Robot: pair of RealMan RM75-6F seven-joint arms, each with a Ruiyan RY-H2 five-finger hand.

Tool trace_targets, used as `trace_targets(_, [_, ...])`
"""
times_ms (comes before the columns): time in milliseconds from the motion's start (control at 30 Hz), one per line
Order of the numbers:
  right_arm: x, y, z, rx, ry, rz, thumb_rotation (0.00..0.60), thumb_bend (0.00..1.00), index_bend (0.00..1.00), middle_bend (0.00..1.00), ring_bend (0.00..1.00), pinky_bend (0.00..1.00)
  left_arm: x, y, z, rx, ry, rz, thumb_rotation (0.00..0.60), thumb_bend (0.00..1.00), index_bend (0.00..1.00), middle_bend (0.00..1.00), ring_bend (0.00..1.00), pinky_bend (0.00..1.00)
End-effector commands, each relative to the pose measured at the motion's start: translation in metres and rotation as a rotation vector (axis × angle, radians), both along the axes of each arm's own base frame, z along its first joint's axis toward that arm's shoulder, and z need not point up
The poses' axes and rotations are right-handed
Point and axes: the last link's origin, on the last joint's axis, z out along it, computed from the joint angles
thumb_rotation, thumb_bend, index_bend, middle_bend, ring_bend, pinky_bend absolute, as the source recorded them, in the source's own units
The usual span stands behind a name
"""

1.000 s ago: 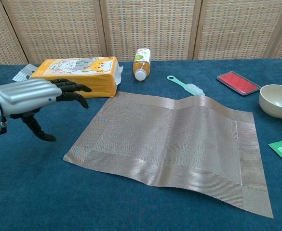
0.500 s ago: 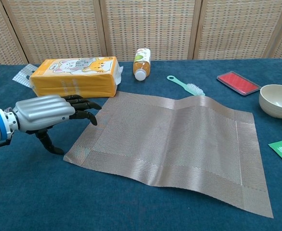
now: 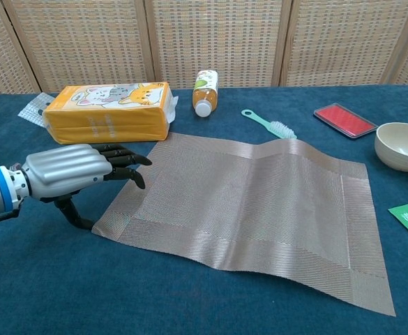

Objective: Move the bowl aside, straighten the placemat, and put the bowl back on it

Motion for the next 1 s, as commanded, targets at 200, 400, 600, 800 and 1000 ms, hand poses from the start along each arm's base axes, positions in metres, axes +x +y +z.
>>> trace_targets(200, [0.003,0.002,0.0,0.002,-0.005,0.015,0.6,0.0,0.0,0.0,0.0,0.0,0.005,-0.001,-0.003,-0.013,-0.007,-0.013,0.6,0.35,0.25,0.0,0.0,0.0])
trace_targets(400, [0.004,0.003,0.001,0.002,-0.009,0.021,0.6,0.0,0.0,0.0,0.0,0.0,0.008,-0.002,-0.006,-0.019,-0.009,-0.015,0.6,0.48,0.26,0.0,0.0,0.0])
trace_targets(600, [0.006,0.005,0.002,0.002,-0.014,0.031,0.6,0.0,0.0,0.0,0.0,0.0,0.011,-0.004,-0.009,-0.025,-0.018,-0.014,0.6,0.49,0.28,0.0,0.0,0.0])
trace_targets(800, [0.008,0.006,0.003,0.001,-0.021,0.038,0.6,0.0,0.0,0.0,0.0,0.0,0.013,-0.006,-0.013,-0.041,-0.026,0.001,0.6,0.53,0.45,0.0,0.0,0.0])
trace_targets(1000, [0.009,0.007,0.004,0.001,-0.027,0.046,0.6,0.0,0.0,0.0,0.0,0.0,0.018,-0.01,-0.016,-0.05,-0.059,0.004,0.6,0.53,0.68,0.0,0.0,0.0])
